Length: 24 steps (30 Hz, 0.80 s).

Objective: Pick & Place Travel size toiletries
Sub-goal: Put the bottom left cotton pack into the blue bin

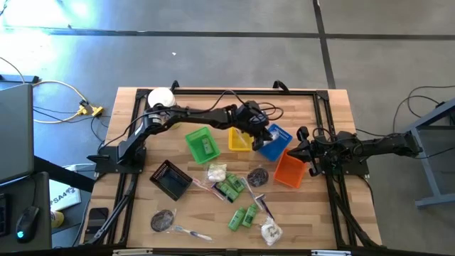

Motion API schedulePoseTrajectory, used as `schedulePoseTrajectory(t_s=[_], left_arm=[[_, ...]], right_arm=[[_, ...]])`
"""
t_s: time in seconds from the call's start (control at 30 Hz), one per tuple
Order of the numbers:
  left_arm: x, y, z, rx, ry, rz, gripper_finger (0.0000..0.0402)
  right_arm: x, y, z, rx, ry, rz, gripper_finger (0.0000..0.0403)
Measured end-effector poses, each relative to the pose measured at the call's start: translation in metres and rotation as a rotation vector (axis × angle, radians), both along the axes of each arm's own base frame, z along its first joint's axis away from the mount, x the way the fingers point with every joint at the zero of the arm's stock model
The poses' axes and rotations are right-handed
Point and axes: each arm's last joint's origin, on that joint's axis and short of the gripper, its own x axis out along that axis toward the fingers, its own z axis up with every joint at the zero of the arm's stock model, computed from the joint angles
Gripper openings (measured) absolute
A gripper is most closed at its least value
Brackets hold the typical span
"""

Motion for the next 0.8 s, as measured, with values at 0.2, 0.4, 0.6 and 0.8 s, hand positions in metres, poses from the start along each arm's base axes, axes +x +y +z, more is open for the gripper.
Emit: schedulePoseTrajectory(t_s=[0.2, 0.4, 0.6, 0.8], left_arm=[[0.000, -0.001, 0.000, 0.019, -0.005, -0.014, 0.0172], [0.001, 0.000, 0.001, 0.037, -0.019, 0.010, 0.0232], [0.002, -0.006, 0.001, 0.094, -0.031, -0.022, 0.0244], [0.002, -0.015, -0.001, 0.110, -0.015, -0.085, 0.0244]], right_arm=[[0.000, 0.000, 0.000, 0.000, 0.001, 0.000, 0.0002], [0.000, 0.000, 0.000, 0.000, 0.003, 0.000, 0.0002], [0.000, 0.000, 0.000, 0.000, 0.004, 0.000, 0.0003], [0.000, 0.000, -0.001, -0.001, 0.007, 0.000, 0.0003]])
